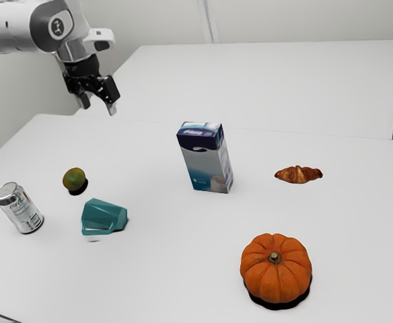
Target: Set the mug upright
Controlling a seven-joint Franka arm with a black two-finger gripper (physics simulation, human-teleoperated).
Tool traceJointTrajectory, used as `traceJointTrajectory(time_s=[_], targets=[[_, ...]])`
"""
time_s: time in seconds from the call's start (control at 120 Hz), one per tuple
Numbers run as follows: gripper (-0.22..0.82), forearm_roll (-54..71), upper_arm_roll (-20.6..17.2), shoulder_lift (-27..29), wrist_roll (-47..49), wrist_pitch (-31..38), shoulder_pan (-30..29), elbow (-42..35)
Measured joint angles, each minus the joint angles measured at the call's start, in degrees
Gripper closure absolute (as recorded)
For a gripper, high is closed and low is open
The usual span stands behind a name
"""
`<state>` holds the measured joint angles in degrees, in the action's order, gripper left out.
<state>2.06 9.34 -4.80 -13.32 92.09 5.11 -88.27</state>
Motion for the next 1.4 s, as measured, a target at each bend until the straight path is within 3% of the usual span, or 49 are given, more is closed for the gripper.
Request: traceJointTrajectory(time_s=[0.133,0.325,0.508,0.958,1.208,1.4], targets=[[0.0,-2.5,2.19,1.34,-1.24,1.3,0.89,-3.01],[0.0,-14.78,11.26,-0.63,-2.61,-0.16,-0.29,-6.14],[0.0,-23.54,13.89,-2.5,-4.05,-2.29,-2.94,-11.71],[0.0,-31.12,14.39,-12.78,-11.72,-7.13,-11.92,-13.44],[0.0,-33.4,14.35,-18.36,-15.97,-7.63,-13.1,-13.63],[0.01,-36.33,13.36,-19.31,-18.3,-7.22,-12.94,-16.26]])
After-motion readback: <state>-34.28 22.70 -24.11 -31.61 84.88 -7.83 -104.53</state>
